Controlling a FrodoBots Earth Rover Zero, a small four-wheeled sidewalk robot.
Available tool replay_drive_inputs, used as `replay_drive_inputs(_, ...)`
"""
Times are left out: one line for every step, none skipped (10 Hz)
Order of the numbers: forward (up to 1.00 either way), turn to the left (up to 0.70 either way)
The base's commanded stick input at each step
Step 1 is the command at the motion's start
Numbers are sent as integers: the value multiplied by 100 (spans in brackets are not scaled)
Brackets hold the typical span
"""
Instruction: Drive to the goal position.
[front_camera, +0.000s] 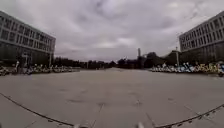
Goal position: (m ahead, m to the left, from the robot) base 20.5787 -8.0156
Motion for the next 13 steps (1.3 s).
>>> replay_drive_inputs(45,0)
replay_drive_inputs(45,0)
replay_drive_inputs(45,0)
replay_drive_inputs(45,0)
replay_drive_inputs(45,0)
replay_drive_inputs(45,0)
replay_drive_inputs(45,0)
replay_drive_inputs(45,0)
replay_drive_inputs(45,0)
replay_drive_inputs(45,0)
replay_drive_inputs(45,0)
replay_drive_inputs(45,0)
replay_drive_inputs(45,0)
